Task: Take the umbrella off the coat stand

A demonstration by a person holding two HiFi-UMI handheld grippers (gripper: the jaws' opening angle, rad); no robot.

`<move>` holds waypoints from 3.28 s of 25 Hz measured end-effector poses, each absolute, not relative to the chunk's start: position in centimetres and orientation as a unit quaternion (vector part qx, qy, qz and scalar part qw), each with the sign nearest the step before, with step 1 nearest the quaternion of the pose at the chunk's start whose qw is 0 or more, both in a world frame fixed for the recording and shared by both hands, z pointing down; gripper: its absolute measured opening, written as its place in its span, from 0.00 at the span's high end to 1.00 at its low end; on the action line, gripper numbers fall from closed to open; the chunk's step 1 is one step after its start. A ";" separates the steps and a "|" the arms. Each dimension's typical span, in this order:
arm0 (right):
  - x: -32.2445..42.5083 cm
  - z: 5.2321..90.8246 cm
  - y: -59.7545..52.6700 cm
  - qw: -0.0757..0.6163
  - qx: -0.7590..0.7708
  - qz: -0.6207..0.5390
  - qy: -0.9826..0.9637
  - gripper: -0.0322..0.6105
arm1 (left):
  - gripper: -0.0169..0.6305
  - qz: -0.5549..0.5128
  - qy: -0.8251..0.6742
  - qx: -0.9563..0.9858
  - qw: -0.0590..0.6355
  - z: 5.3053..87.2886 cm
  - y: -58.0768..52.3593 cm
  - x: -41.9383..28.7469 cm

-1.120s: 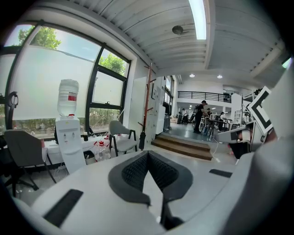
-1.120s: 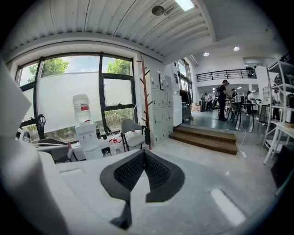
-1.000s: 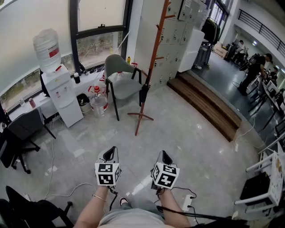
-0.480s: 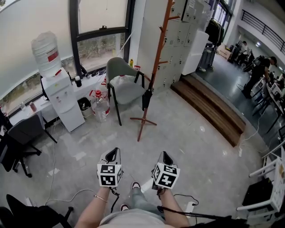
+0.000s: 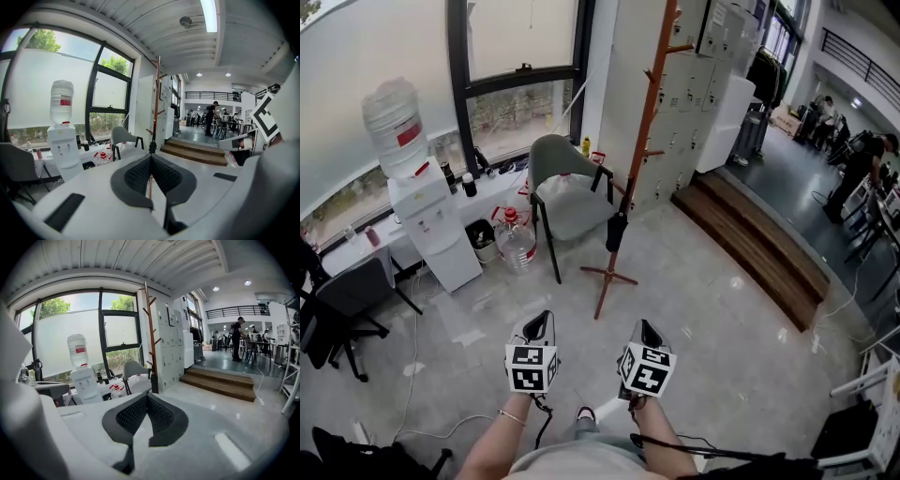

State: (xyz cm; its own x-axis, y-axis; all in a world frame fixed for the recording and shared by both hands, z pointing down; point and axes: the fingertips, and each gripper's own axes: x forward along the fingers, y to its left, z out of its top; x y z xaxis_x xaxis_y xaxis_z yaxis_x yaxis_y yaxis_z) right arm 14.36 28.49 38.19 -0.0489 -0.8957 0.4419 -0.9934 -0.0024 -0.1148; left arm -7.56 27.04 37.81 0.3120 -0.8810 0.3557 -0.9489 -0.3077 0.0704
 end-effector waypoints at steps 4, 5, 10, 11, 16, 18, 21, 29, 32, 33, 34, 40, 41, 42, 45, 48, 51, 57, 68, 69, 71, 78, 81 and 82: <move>15.5 38.5 25.0 0.126 0.678 0.205 -0.694 0.94 | 0.97 0.130 -0.574 0.796 0.138 38.2 23.8 -6.7; 15.8 38.6 24.2 0.128 0.678 0.206 -0.694 0.94 | 0.97 0.130 -0.574 0.796 0.139 38.3 22.9 -6.5; 17.1 39.1 20.2 0.135 0.676 0.206 -0.695 0.94 | 0.97 0.129 -0.577 0.794 0.141 38.5 18.9 -5.4; 17.3 39.1 19.4 0.136 0.675 0.205 -0.695 0.94 | 0.97 0.128 -0.578 0.793 0.141 38.5 18.2 -5.2; 18.4 39.0 16.1 0.140 0.671 0.202 -0.700 0.94 | 0.97 0.125 -0.583 0.790 0.142 38.5 15.0 -4.2; 18.9 39.2 15.3 0.143 0.670 0.203 -0.699 0.94 | 0.97 0.127 -0.584 0.789 0.142 38.6 14.2 -3.9; 19.4 39.4 14.2 0.143 0.672 0.204 -0.698 0.94 | 0.97 0.128 -0.583 0.790 0.139 38.5 13.1 -3.5; 20.0 40.8 12.8 0.154 0.669 0.218 -0.694 0.94 | 0.97 0.137 -0.582 0.788 0.147 39.5 11.2 -3.4; 20.1 41.6 12.2 0.161 0.671 0.225 -0.688 0.94 | 0.97 0.141 -0.579 0.789 0.150 40.0 10.4 -3.4; 20.2 41.7 11.9 0.162 0.672 0.226 -0.686 0.94 | 0.97 0.141 -0.578 0.789 0.151 40.1 9.9 -3.4; 20.3 41.9 11.5 0.163 0.674 0.227 -0.684 0.94 | 0.97 0.142 -0.577 0.790 0.152 40.2 9.4 -3.4; 20.5 41.9 7.9 0.160 0.687 0.228 -0.671 0.94 | 0.97 0.139 -0.564 0.800 0.150 40.4 4.5 -3.3; 20.5 41.8 7.1 0.159 0.689 0.228 -0.669 0.94 | 0.97 0.137 -0.561 0.803 0.149 40.2 3.5 -3.2; 20.4 41.7 6.3 0.159 0.691 0.228 -0.668 0.94 | 0.97 0.135 -0.559 0.805 0.147 39.9 2.4 -3.2; 19.9 41.1 3.9 0.159 0.694 0.226 -0.664 0.94 | 0.97 0.131 -0.551 0.811 0.144 39.2 -0.5 -3.3; 19.5 40.7 1.6 0.162 0.698 0.222 -0.661 0.94 | 0.97 0.129 -0.546 0.815 0.147 39.1 -3.3 -3.5; 19.4 40.1 -0.6 0.167 0.703 0.216 -0.657 0.94 | 0.97 0.121 -0.542 0.818 0.151 38.8 -6.1 -3.8; 18.8 39.4 -5.9 0.165 0.716 0.212 -0.645 0.94 | 0.97 0.116 -0.524 0.831 0.147 38.2 -12.1 -3.9; 16.5 40.2 -14.0 0.160 0.724 0.218 -0.634 0.94 | 0.97 0.130 -0.503 0.842 0.142 39.4 -21.0 -5.2; 16.4 40.4 -14.4 0.160 0.724 0.220 -0.633 0.94 | 0.97 0.134 -0.501 0.843 0.144 39.8 -21.5 -5.2; 16.2 40.7 -14.9 0.162 0.724 0.224 -0.632 0.94 | 0.97 0.141 -0.499 0.842 0.152 40.6 -22.2 -5.2; 16.6 42.5 -16.3 0.173 0.715 0.242 -0.633 0.94 | 0.97 0.163 -0.490 0.839 0.172 43.4 -22.6 -4.0; 16.6 42.4 -17.3 0.174 0.708 0.242 -0.640 0.94 | 0.97 0.161 -0.492 0.839 0.171 42.9 -22.9 -3.4; 16.6 42.4 -17.5 0.177 0.705 0.242 -0.642 0.94 | 0.97 0.161 -0.492 0.839 0.170 42.7 -22.8 -3.4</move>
State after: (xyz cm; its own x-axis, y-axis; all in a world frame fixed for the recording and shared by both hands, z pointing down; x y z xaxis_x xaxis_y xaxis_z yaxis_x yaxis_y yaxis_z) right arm 16.61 -17.54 42.40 0.0575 -0.8203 0.5691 -0.9918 -0.1123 -0.0617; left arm -3.35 -22.84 42.75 0.4644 -0.7703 0.4370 -0.8796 -0.4585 0.1265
